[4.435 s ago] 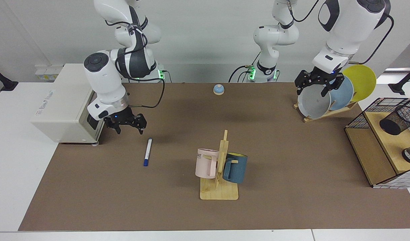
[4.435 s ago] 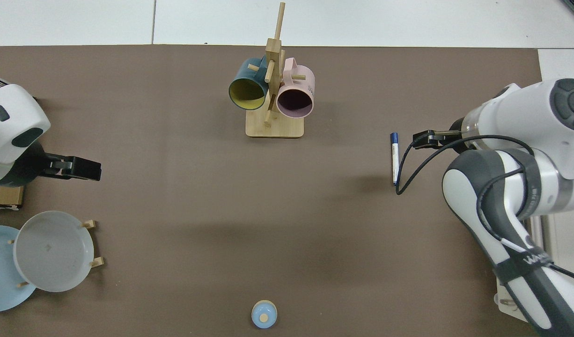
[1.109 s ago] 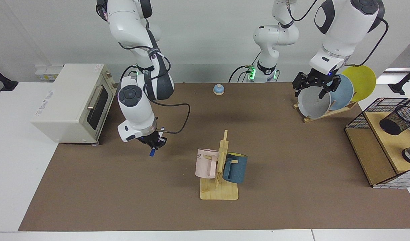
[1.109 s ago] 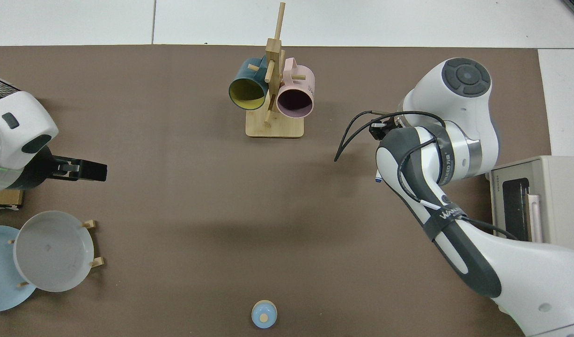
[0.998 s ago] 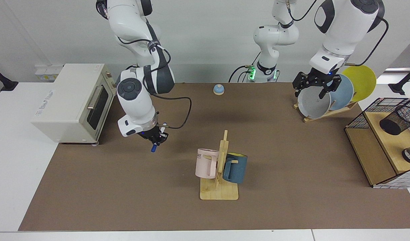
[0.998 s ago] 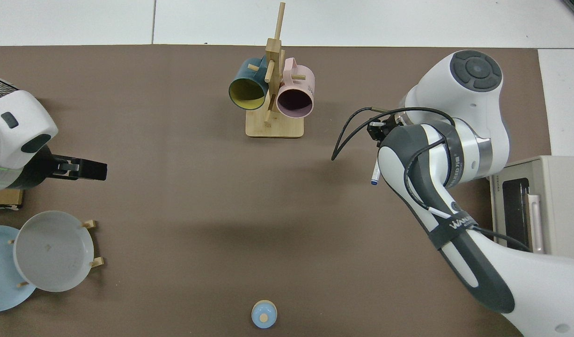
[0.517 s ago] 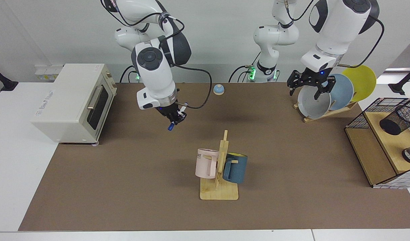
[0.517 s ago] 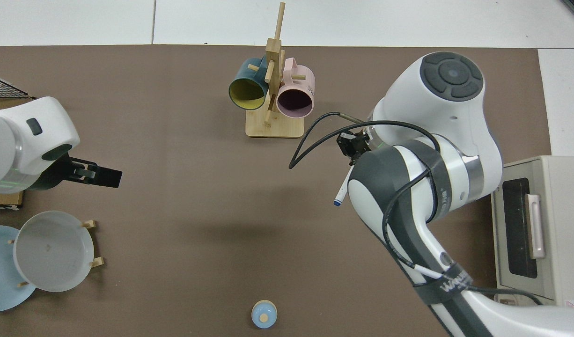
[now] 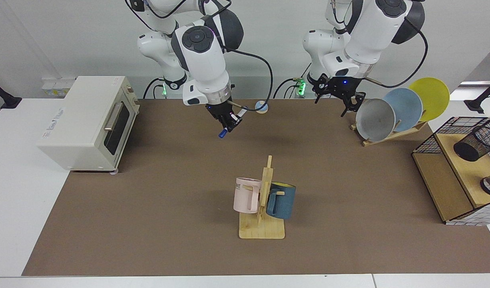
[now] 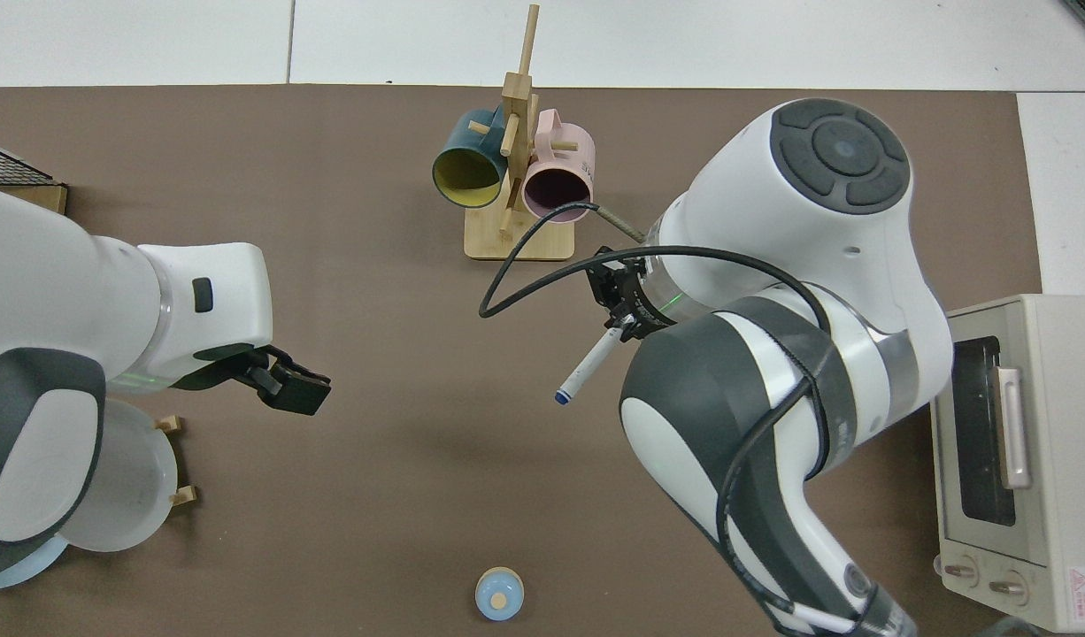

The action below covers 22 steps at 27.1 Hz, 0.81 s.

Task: Put markers into pen holder
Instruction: 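Hold out the marker with the right gripper while the left gripper approaches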

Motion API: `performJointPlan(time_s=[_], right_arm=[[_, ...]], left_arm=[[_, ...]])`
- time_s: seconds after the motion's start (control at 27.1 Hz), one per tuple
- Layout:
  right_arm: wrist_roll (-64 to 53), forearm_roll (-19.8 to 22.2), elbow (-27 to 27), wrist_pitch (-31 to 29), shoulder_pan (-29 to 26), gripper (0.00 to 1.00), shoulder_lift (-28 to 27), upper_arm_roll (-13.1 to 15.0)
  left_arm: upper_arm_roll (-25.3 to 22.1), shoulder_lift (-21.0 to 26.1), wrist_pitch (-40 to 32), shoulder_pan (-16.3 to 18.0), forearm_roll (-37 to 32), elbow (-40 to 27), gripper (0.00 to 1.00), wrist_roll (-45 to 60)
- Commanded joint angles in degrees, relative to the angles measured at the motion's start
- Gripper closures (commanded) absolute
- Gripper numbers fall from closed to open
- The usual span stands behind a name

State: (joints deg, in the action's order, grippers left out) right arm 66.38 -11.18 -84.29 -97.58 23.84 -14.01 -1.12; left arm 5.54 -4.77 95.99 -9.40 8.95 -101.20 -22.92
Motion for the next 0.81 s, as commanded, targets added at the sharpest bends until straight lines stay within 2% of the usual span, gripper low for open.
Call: performJointPlan(time_s=[0.0,0.3,0.59,0.78], right_arm=[[7.3,-4.6,2.2,0.8,-0.3,1.0,-0.2,0.0],[11.0,-5.6,2.2,-0.1,1.9,1.0,-0.2,-0.6],[15.0,-6.1,2.2,-0.6,2.4,1.0,-0.2,-0.7],[16.6,-9.0,2.2,-0.2,2.4,1.0,-0.1,-0.6]], left_arm=[[-1.0,-0.7,-1.3,0.1,6.7,0.1,0.0,-3.4],[-0.7,-1.0,-0.6,-0.1,14.4,0.1,0.0,-8.0],[1.6,-1.8,0.8,-1.8,17.5,-0.5,0.0,-11.2],[3.3,-5.6,6.4,-4.0,19.1,-6.0,0.0,-11.4]])
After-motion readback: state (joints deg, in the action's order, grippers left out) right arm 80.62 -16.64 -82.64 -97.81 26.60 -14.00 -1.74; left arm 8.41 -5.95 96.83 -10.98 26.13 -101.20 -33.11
